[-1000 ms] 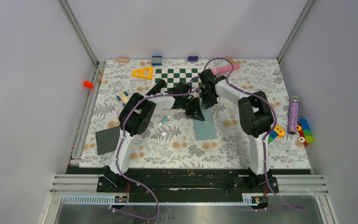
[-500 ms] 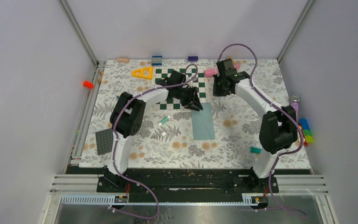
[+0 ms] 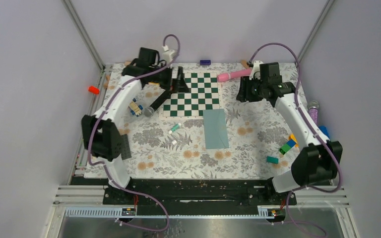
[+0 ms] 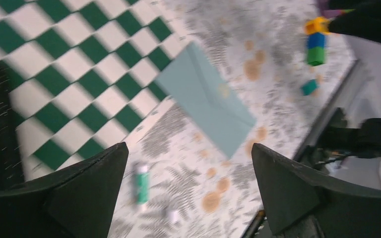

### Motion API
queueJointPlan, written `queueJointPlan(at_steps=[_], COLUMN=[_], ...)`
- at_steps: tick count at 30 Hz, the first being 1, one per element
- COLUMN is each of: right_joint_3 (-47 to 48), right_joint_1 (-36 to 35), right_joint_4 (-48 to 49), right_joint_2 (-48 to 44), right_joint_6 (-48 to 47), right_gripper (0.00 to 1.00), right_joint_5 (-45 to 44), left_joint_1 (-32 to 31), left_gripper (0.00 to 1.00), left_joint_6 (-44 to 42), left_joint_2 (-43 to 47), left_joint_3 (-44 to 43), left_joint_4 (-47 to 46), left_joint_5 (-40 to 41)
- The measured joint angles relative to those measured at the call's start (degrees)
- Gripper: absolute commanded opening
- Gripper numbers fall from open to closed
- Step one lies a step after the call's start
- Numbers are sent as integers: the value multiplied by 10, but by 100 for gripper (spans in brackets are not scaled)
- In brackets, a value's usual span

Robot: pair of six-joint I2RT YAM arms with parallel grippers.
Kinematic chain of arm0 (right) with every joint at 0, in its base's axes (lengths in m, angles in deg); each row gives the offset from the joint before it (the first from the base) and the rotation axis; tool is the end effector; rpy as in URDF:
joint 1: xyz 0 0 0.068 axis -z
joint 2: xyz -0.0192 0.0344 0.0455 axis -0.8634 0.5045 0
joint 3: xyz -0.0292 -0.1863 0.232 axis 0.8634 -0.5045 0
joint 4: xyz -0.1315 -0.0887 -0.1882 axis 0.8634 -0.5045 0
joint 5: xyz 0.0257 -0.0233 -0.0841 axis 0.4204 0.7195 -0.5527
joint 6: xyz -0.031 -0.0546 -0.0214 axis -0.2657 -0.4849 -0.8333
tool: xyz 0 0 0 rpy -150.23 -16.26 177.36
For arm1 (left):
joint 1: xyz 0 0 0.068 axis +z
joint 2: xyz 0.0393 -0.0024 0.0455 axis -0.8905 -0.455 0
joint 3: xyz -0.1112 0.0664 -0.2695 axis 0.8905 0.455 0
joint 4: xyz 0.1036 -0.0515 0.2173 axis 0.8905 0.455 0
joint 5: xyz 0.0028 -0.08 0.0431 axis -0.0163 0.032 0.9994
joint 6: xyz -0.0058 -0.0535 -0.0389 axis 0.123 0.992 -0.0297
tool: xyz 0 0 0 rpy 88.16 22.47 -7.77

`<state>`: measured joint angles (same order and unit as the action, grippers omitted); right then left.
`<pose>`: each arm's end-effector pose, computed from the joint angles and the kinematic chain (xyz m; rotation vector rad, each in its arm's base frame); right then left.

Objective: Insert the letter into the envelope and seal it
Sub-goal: Pick up the solid glue from the center of the board.

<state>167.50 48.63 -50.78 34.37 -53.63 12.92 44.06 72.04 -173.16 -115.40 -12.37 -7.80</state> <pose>0.3271 0.0752 0.3459 -0.2390 2.2878 0.3826 0.3790 -0.1667 0.3537 0.6379 2.2272 -1.0651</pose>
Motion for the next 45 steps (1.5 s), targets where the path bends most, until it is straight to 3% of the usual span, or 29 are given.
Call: queueJointPlan(at_steps=[4,5,13,18,23,26,32,41,45], right_joint_3=[-31,-40,-175,-217,-177,-174,-194,-194,-194], right_joint_1=[-1,-1,-2,-22,-46,-46,-46,-46,-46], right_joint_4=[-2,-2,71,163,218,228,229,240,233], right_joint_2=[-79,-99,-229,-223,-135,-118,-179,-256,-261], right_joint_6=[-49,-64,-169,-212,-223,-220,-229,-231,-231], right_gripper=[98,99,100,97,93,95,97,98,98], right_joint_5=[68,87,254,322,336,335,317,307,297], left_joint_1=[36,36,23,23,22,16,-9,-68,-80], left_gripper=[99,99,99,97,88,83,78,65,64], left_joint_6=[-78,-91,-180,-209,-221,-235,-255,-267,-266], left_joint_2=[77,92,158,192,171,115,13,-44,-67], left_joint_3=[69,93,290,340,331,291,222,190,184], left_joint_4=[32,34,29,12,-19,-16,-12,3,9], left_joint_5=[76,93,171,182,179,182,195,262,290])
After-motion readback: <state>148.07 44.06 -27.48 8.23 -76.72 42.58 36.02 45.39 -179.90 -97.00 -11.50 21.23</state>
